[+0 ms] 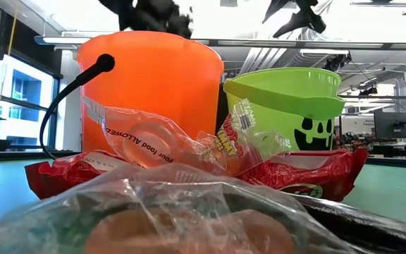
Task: Sort candy by brand, put in halloween buckets
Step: Put the green gummy into the green bucket
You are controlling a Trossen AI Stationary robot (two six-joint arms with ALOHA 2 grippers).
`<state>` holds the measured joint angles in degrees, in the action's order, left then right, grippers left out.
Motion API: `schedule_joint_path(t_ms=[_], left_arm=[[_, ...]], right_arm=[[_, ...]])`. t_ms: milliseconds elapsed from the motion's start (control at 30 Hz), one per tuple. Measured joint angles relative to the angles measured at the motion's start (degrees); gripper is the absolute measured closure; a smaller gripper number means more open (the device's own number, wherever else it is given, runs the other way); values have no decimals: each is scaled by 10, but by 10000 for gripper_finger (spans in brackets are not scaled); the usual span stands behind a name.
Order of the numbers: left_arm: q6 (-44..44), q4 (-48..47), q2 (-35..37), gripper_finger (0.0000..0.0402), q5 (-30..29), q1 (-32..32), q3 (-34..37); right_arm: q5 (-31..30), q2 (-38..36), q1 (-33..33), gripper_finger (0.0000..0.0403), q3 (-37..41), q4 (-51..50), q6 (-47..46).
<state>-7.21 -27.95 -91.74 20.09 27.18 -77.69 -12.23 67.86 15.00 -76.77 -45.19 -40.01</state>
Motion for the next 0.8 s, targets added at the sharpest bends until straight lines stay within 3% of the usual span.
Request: schedule_joint_path(t_ms=[233, 500, 667, 800], left_arm=[[50, 108, -37, 401, 56, -167, 0], [86, 258, -133, 401, 126, -242, 0], [78, 273, -181, 379, 39, -280, -24], [75, 241, -199, 329, -27, -291, -49]], right_arm=[[0, 0, 0, 190, 0, -3, 22], [5, 0, 0, 190, 0, -5, 68], [33, 0, 0, 190, 0, -5, 97], [64, -5, -3, 190, 0, -6, 105]])
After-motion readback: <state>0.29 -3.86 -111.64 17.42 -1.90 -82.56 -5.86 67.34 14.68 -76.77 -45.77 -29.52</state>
